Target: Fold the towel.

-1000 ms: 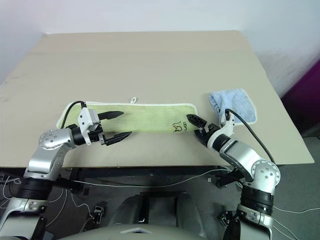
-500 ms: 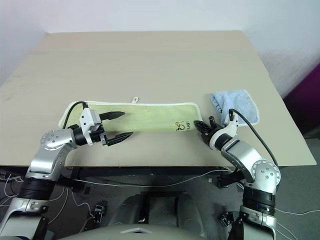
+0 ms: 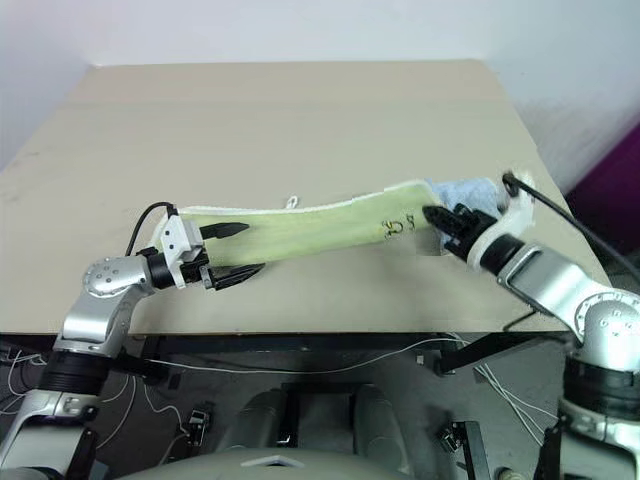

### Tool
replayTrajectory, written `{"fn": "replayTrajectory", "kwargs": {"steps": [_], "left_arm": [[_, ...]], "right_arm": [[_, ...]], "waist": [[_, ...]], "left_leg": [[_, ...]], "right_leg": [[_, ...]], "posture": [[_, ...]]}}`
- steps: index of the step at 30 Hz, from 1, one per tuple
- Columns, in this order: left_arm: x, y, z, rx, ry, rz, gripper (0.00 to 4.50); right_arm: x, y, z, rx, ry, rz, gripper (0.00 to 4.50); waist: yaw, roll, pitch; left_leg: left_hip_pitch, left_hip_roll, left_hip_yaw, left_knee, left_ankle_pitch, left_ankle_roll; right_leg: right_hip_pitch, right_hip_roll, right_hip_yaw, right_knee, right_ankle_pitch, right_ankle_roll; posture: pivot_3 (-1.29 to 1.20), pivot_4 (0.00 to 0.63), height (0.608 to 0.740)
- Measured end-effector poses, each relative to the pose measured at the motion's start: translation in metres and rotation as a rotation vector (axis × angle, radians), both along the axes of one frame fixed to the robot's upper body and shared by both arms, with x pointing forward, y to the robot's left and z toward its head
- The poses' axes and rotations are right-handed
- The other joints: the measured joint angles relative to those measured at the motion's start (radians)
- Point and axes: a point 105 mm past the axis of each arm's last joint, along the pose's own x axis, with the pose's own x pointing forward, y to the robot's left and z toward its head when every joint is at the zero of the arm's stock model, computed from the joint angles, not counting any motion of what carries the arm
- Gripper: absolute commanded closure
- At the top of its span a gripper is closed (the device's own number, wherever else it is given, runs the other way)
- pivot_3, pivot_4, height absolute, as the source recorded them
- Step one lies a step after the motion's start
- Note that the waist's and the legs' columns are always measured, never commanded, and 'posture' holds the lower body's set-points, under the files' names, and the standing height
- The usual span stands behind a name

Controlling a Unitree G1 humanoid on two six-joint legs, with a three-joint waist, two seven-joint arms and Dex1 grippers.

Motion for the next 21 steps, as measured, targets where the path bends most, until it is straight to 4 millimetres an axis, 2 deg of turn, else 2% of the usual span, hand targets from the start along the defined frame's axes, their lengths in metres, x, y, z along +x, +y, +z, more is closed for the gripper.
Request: {"fn": "replayTrajectory", "kwargs": {"steps": [6, 8, 10, 13, 16, 21], "left_arm": [[0.002, -0.005, 0.0, -0.005, -0.006, -0.009, 0.14], [0.003, -0.007, 0.001, -0.012, -0.009, -0.008, 0.14], [0.004, -0.006, 0.0, -0.013, -0.006, 0.001, 0.14], [0.005, -0.003, 0.0, -0.015, -0.008, 0.017, 0.14], [0.004, 0.004, 0.0, -0.016, -0.008, 0.049, 0.14], [-0.003, 0.015, -0.002, -0.008, -0.01, 0.094, 0.14]], "right_arm": [[0.005, 0.076, 0.016, -0.218, -0.13, 0.305, 4.47], [0.007, 0.1, 0.012, -0.264, -0.153, 0.391, 4.47], [0.01, 0.12, -0.002, -0.339, -0.146, 0.465, 4.47], [0.015, 0.141, -0.023, -0.397, -0.12, 0.547, 4.47], [0.022, 0.158, -0.037, -0.415, -0.11, 0.595, 4.47], [0.034, 0.171, -0.056, -0.423, -0.078, 0.613, 4.47]], "waist": [[0.0, 0.0, 0.0], [0.001, 0.0, 0.0], [0.003, 0.0, 0.0], [0.006, 0.0, 0.0], [0.004, 0.0, 0.0], [0.0, 0.0, 0.0]], "left_leg": [[-0.001, 0.0, 0.0, 0.0, 0.0, 0.0], [-0.001, 0.0, 0.0, 0.0, 0.0, 0.0], [-0.001, -0.001, 0.0, 0.0, 0.0, 0.0], [-0.002, -0.001, 0.0, 0.0, 0.0, 0.0], [-0.002, -0.001, 0.0, 0.0, 0.0, 0.0], [-0.002, -0.001, 0.0, -0.001, 0.0, 0.0]], "right_leg": [[-0.001, 0.0, 0.0, 0.0, 0.0, 0.0], [-0.001, -0.001, 0.0, -0.001, 0.0, 0.0], [-0.002, -0.001, 0.0, -0.001, 0.0, 0.0], [-0.002, -0.002, 0.0, -0.001, 0.0, 0.0], [-0.003, -0.001, 0.0, 0.0, 0.0, 0.0], [-0.004, -0.002, 0.0, 0.0, 0.0, 0.0]], "posture": [[0.0, 0.15, 0.74], [0.0, 0.15, 0.74], [0.0, 0.15, 0.74], [0.0, 0.15, 0.74], [0.0, 0.15, 0.74], [0.0, 0.15, 0.74]]}}
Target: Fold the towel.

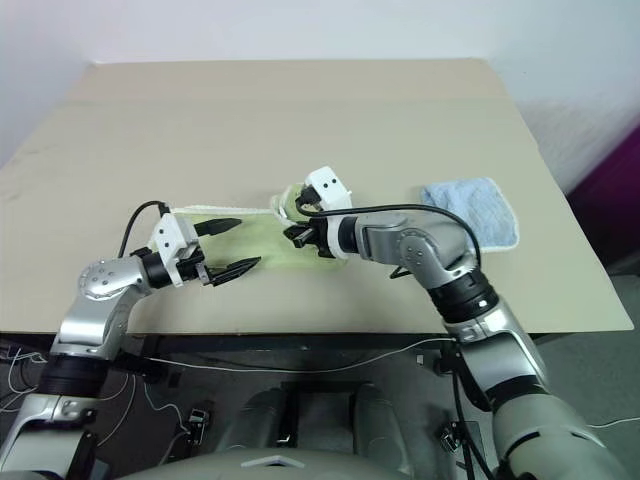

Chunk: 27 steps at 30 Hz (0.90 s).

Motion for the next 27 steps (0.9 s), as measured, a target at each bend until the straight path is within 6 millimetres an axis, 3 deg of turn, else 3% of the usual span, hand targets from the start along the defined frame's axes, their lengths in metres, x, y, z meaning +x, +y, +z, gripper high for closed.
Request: {"fn": "replayTrajectory", "kwargs": {"steps": [8, 11, 21, 24, 27], "left_arm": [[-0.003, 0.005, -0.001, -0.003, 0.009, 0.03, 0.14], [-0.003, 0.006, -0.001, 0.0, 0.009, 0.031, 0.14], [0.002, 0.004, 0.007, 0.001, -0.01, 0.025, 0.14], [0.002, 0.005, 0.005, -0.001, 0.0, 0.031, 0.14], [0.003, 0.008, 0.005, -0.003, 0.0, 0.041, 0.14]], "right_arm": [[0.0, 0.011, -0.004, -0.016, -0.012, 0.045, 4.47], [-0.002, 0.012, -0.004, -0.009, -0.001, 0.064, 3.8], [-0.006, 0.01, 0.008, 0.026, -0.015, 0.074, 0.43], [-0.004, 0.003, 0.027, 0.073, -0.07, 0.055, 0.43], [0.003, -0.017, 0.05, 0.123, -0.154, 0.005, 1.11]], "waist": [[0.0, 0.0, 0.0], [-0.001, 0.0, 0.0], [-0.001, 0.0, 0.0], [0.0, 0.0, 0.0], [0.003, 0.0, 0.0]], "left_leg": [[0.0, 0.0, 0.0, 0.0, 0.0, 0.0], [0.0, 0.0, 0.0, 0.0, 0.0, 0.0], [0.0, 0.0, 0.0, -0.001, 0.0, 0.0], [0.0, 0.0, 0.0, -0.001, 0.0, 0.0], [0.0, 0.0, 0.0, -0.001, 0.0, 0.0]], "right_leg": [[0.0, 0.0, 0.0, 0.0, 0.0, 0.0], [0.0, 0.0, 0.0, 0.0, 0.0, 0.0], [-0.001, 0.0, 0.0, 0.0, 0.0, 0.0], [-0.001, 0.0, 0.0, 0.0, 0.0, 0.0], [0.0, -0.001, 0.0, -0.001, 0.0, 0.0]], "posture": [[0.0, 0.15, 0.74], [0.0, 0.15, 0.74], [0.0, 0.15, 0.74], [0.0, 0.15, 0.74], [0.0, 0.15, 0.74]]}}
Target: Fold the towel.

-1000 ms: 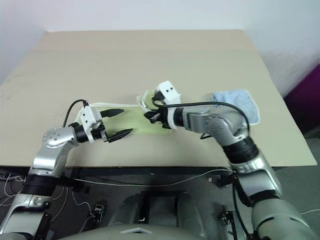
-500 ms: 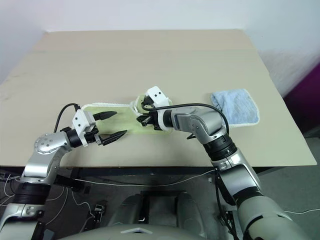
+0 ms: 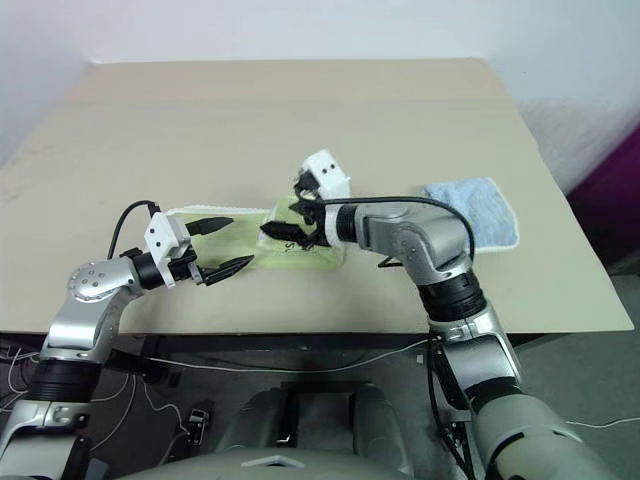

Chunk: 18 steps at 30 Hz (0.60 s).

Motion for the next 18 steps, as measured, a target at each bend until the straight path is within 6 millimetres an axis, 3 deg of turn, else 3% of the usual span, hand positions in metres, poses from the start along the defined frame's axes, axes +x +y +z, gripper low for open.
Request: {"fn": "replayTrajectory", "kwargs": {"steps": [4, 10, 14, 18], "left_arm": [[0.001, 0.005, 0.002, -0.016, -0.003, 0.023, 0.14], [0.003, 0.008, 0.003, -0.031, -0.01, 0.053, 0.14], [0.003, 0.015, 0.002, -0.037, -0.009, 0.089, 0.14], [0.0, 0.023, -0.002, -0.05, 0.012, 0.127, 0.14]], "right_arm": [[0.01, -0.021, 0.008, -0.005, -0.075, -0.061, 2.33], [0.004, -0.005, -0.015, 0.029, -0.072, 0.013, 4.43], [0.005, 0.008, -0.06, -0.053, -0.04, 0.033, 4.43], [0.009, 0.002, -0.101, -0.135, -0.008, 0.004, 4.43]], "waist": [[-0.001, 0.0, 0.0], [-0.006, 0.0, 0.0], [-0.004, 0.0, 0.0], [-0.003, 0.0, 0.0]], "left_leg": [[0.0, 0.0, 0.0, -0.001, 0.0, 0.0], [0.0, 0.0, 0.0, -0.001, 0.0, 0.0], [0.0, 0.0, 0.0, 0.0, 0.0, 0.0], [0.0, 0.0, 0.0, 0.0, 0.0, 0.0]], "right_leg": [[0.0, 0.0, 0.0, 0.0, 0.0, 0.0], [-0.001, 0.001, 0.0, 0.0, 0.0, 0.0], [0.0, 0.0, 0.0, 0.0, 0.0, 0.0], [0.0, 0.0, 0.0, 0.0, 0.0, 0.0]], "posture": [[0.0, 0.15, 0.74], [0.0, 0.15, 0.74], [0.0, 0.15, 0.74], [0.0, 0.15, 0.74]]}}
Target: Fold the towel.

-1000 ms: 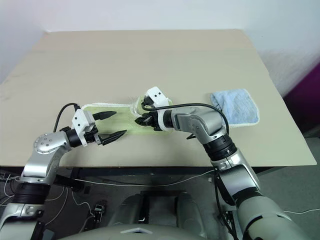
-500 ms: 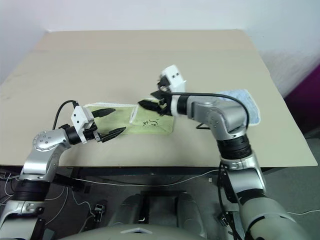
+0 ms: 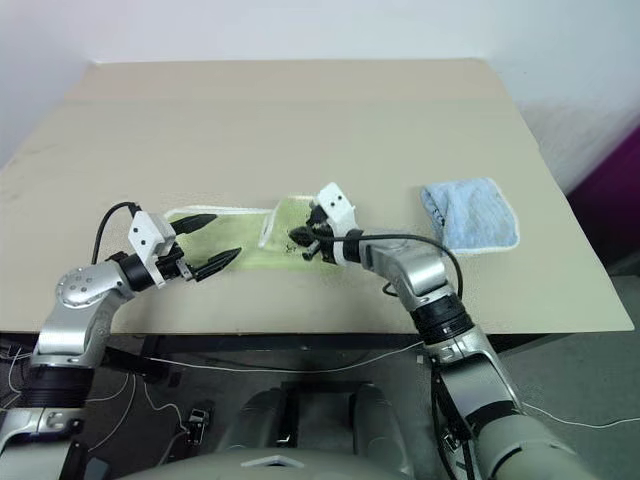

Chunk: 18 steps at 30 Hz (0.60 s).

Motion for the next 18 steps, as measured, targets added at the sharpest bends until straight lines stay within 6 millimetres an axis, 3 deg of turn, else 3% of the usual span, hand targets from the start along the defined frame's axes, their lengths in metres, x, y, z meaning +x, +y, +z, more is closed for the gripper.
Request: {"fn": "replayTrajectory", "kwargs": {"steps": [6, 10, 14, 18], "left_arm": [[-0.005, 0.011, 0.007, -0.049, -0.004, 0.061, 0.14], [-0.007, 0.02, 0.012, -0.121, 0.014, 0.14, 0.14], [-0.014, 0.034, 0.02, -0.337, 0.076, 0.302, 0.14], [-0.037, 0.028, 0.008, -0.52, 0.213, 0.403, 0.14]], "right_arm": [[-0.008, 0.002, -0.005, -0.038, -0.107, 0.068, 4.43], [-0.012, 0.002, 0.004, -0.033, -0.159, 0.103, 4.43], [-0.015, 0.002, 0.038, 0.001, -0.278, 0.142, 4.43], [-0.006, -0.005, 0.07, 0.003, -0.386, 0.132, 4.43]], "waist": [[-0.001, 0.0, 0.0], [0.0, 0.0, 0.0], [-0.002, 0.0, 0.0], [-0.001, 0.0, 0.0]], "left_leg": [[0.001, 0.0, 0.0, 0.0, 0.0, 0.0], [0.001, 0.0, 0.0, 0.0, 0.0, 0.0], [0.001, 0.0, -0.001, 0.0, 0.0, 0.0], [0.001, 0.0, -0.001, 0.0, 0.0, 0.0]], "right_leg": [[0.001, 0.0, 0.0, 0.0, 0.0, 0.0], [0.001, 0.0, 0.0, 0.0, 0.0, 0.0], [0.001, 0.0, 0.0, 0.0, 0.0, 0.0], [0.001, 0.0, 0.0, 0.0, 0.0, 0.0]], "posture": [[0.0, 0.15, 0.74], [0.0, 0.15, 0.74], [0.0, 0.15, 0.74], [0.0, 0.15, 0.74]]}}
